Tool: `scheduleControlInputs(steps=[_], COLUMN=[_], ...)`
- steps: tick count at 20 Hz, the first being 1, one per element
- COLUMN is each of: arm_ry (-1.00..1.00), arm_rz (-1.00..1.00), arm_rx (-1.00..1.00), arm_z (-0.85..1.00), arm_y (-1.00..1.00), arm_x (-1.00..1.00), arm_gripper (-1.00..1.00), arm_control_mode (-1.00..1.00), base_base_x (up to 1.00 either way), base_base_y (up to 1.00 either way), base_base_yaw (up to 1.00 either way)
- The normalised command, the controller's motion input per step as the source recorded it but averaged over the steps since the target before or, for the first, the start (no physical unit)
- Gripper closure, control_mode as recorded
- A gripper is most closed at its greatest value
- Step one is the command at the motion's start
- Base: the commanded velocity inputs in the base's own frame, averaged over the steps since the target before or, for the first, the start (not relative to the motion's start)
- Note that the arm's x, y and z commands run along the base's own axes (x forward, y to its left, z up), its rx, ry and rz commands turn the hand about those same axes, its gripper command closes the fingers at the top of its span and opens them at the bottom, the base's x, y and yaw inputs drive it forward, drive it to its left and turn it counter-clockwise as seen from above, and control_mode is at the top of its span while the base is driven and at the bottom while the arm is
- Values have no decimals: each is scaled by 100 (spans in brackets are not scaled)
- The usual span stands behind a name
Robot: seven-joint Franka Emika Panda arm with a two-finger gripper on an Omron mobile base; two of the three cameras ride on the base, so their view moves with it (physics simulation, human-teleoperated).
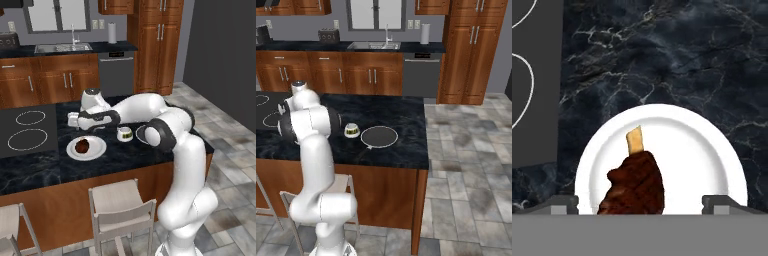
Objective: Pick up the pan with the steak in it and place it on the dining table. Then place the steak on the plate.
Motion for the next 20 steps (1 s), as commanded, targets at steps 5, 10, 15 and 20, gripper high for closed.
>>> scheduleControlInputs(steps=[5, 10, 15, 20], arm_ry=[0, 0, 0, 0], arm_rz=[-4, -1, 0, 0], arm_rx=[13, 11, 10, 7], arm_z=[61, 50, 43, 38], arm_y=[-20, -27, -32, -31], arm_x=[-72, -99, -100, -100], arm_gripper=[-100, -100, -100, -100], arm_control_mode=[-100, -100, -100, -100], base_base_x=[0, 0, 0, 0], base_base_y=[0, 0, 0, 0], base_base_yaw=[0, 0, 0, 0])
